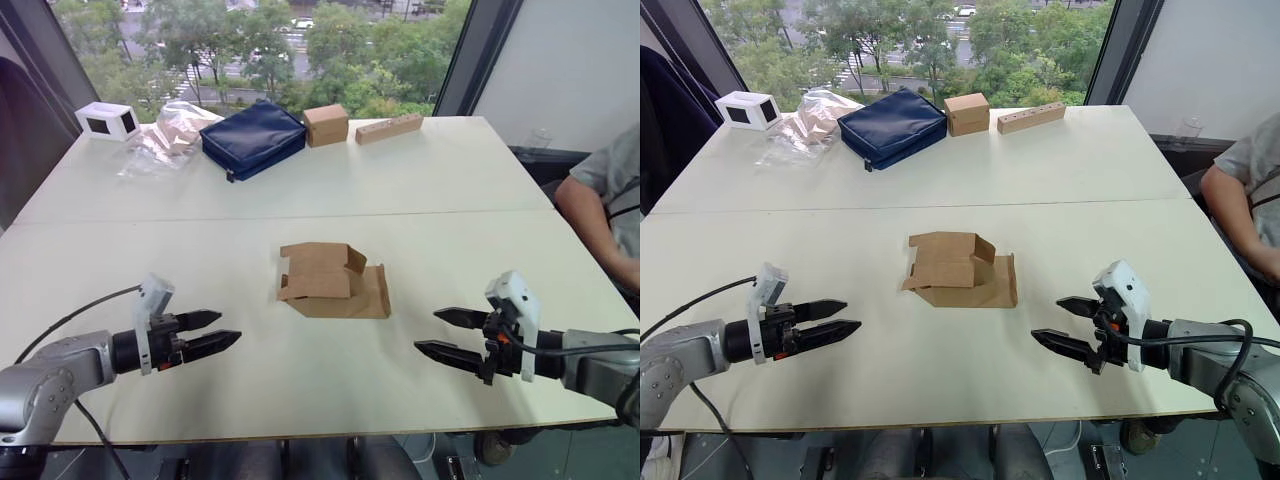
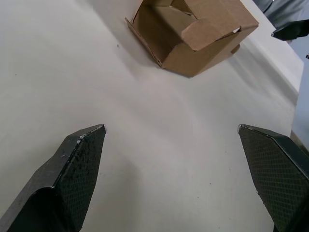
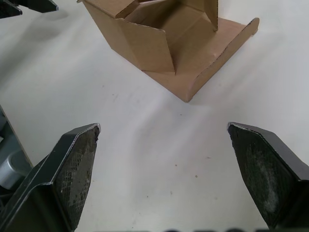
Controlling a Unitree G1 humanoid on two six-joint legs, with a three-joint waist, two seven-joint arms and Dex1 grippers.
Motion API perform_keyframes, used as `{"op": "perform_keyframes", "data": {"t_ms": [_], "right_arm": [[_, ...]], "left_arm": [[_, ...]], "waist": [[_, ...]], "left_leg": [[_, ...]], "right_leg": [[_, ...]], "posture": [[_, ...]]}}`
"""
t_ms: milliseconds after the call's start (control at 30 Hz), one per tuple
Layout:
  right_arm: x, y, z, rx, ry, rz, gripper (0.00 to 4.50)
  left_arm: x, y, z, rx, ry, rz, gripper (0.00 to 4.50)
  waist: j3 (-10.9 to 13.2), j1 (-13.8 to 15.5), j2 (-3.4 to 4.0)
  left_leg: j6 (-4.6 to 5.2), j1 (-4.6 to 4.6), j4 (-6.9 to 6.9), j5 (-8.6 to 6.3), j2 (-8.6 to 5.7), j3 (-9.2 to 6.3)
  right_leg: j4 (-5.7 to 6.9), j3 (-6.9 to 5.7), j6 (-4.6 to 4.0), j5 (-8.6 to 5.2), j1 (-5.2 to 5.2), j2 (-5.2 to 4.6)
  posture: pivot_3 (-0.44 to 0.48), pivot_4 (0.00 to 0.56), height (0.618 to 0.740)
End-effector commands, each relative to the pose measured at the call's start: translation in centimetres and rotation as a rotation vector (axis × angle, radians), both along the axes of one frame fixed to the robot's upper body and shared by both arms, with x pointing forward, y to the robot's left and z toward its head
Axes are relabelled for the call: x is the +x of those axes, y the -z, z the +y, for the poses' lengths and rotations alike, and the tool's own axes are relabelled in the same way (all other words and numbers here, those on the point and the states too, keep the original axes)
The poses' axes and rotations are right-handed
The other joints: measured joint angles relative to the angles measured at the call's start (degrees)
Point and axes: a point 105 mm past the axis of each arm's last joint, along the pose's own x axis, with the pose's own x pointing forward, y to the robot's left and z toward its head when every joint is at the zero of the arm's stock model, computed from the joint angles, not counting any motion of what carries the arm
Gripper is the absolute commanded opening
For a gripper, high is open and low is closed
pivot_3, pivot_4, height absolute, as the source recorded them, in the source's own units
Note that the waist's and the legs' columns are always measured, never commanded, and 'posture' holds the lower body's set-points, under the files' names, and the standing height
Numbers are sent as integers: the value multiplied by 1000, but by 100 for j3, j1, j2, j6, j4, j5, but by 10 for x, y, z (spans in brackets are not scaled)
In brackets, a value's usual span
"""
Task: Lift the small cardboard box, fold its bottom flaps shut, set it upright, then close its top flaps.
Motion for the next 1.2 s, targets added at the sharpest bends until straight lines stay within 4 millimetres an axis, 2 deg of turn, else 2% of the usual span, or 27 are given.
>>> {"op": "perform_keyframes", "data": {"t_ms": [33, 267, 467, 567, 767, 833, 900, 1033, 1133, 1200], "right_arm": [[-1, -7, 4, 6, -17, -33, 4446], [-1, -9, 5, -2, -21, -73, 4446], [4, -11, 1, -12, 8, -121, 4446], [5, -9, -3, -45, 19, -127, 4446], [7, -23, -6, -71, 26, -162, 4446], [11, -29, -9, -116, 53, -218, 4446], [12, -35, -7, -119, 48, -256, 4446], [11, -47, 10, -119, -3, -330, 4446], [2, -42, 30, -186, -102, -331, 4446], [-1, -40, 35, -210, -128, -333, 4446]], "left_arm": [[3, -10, 2, 30, 13, -59, 4500], [9, -8, 6, 58, -7, -80, 4500], [9, -13, 2, 4, 2, -71, 4500], [15, -12, 4, 82, -4, -94, 4500], [23, -25, 5, 92, 36, -73, 4500], [33, -33, 6, 47, 16, -53, 4500], [42, -44, 4, -54, 11, -6, 4500], [45, -48, -7, -144, 78, 156, 4500], [55, -48, -23, -224, 108, 332, 4500], [62, -51, -29, -266, 113, 366, 4500]], "waist": [[0, -2, 0], [0, -1, 0], [0, 0, 0], [0, 2, 0], [0, -2, 0], [0, -3, 0], [0, 5, 0], [1, -14, -2], [1, -11, -1], [2, 2, -4]], "left_leg": [[0, 0, 0, 0, 0, 0], [0, 0, 0, 0, 0, 0], [0, 0, 1, 0, 0, 0], [0, 0, 1, 0, 0, 0], [0, 0, 2, 0, -1, 0], [0, 0, 2, 0, -1, 0], [0, -1, 4, 0, -2, 0], [0, -4, 8, 0, -6, 0], [2, -3, 9, -1, -8, -1], [2, -3, 12, -1, -10, -4]], "right_leg": [[0, 0, 0, 0, 0, 0], [0, 0, 0, 0, 0, 0], [1, 0, 0, 0, 0, 0], [2, 0, 0, 0, 0, 0], [4, 0, 1, 0, 0, 2], [5, 0, 0, 0, -1, 3], [8, -2, 1, 0, -2, 6], [9, -11, 2, 1, -3, 12], [11, -12, 2, 1, -4, 13], [14, -14, 3, 1, -2, 14]], "posture": [[0, 150, 740], [0, 150, 740], [0, 150, 740], [0, 150, 740], [0, 150, 740], [0, 150, 740], [0, 150, 740], [0, 150, 740], [0, 150, 740], [0, 150, 740]]}}
